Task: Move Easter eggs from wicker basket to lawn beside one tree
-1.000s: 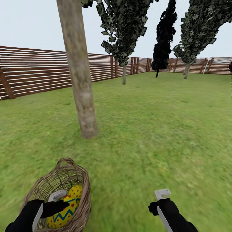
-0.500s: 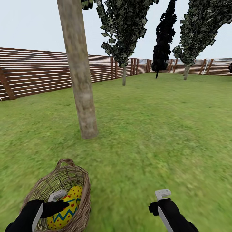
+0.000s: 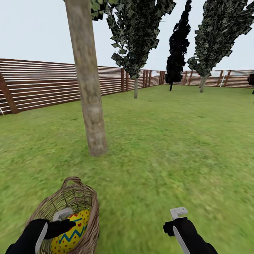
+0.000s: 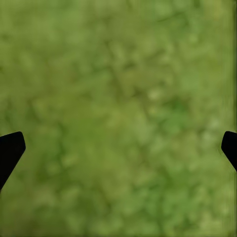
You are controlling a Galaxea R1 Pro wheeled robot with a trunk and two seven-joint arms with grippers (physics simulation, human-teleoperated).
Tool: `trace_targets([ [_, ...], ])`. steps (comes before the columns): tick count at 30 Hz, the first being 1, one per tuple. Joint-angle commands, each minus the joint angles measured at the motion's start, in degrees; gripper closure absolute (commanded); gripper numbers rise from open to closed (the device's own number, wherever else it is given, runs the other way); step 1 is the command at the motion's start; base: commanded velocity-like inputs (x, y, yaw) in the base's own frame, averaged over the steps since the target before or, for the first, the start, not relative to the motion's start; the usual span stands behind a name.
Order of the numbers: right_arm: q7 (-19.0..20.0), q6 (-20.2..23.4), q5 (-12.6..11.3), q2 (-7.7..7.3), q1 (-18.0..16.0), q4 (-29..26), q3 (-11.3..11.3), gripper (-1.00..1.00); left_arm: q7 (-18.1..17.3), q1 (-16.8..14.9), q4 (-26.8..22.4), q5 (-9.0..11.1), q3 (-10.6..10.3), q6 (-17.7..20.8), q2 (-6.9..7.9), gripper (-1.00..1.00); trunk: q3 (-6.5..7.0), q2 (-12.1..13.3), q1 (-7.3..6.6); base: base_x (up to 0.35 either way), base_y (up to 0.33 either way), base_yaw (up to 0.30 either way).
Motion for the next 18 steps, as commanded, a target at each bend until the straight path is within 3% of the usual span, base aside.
trace_targets([
  [1,-0.57,0.18,-0.61,-0.07,-0.04,-0.02,0.19,-1.0,-0.52,-0.05,-0.07,-0.63,0.27,0.2,-0.05,1.0,0.17,-0.01,-0.04,0.0,0.0,0.0],
  [13,-0.64,0.18,-0.63,-0.07,-0.04,0.18,0.11,-1.0,-0.38,-0.04,-0.15,-0.72,0.18,0.2,-0.05,1.0,2.83,0.15,-0.34,0.0,0.0,0.0],
  [18,-0.65,0.18,-0.61,-0.08,-0.04,0.18,0.11,-1.0,3.69,-0.06,-0.15,-0.58,0.18,0.2,-1.5,1.0,3.94,0.22,-0.47,0.0,0.0,0.0],
])
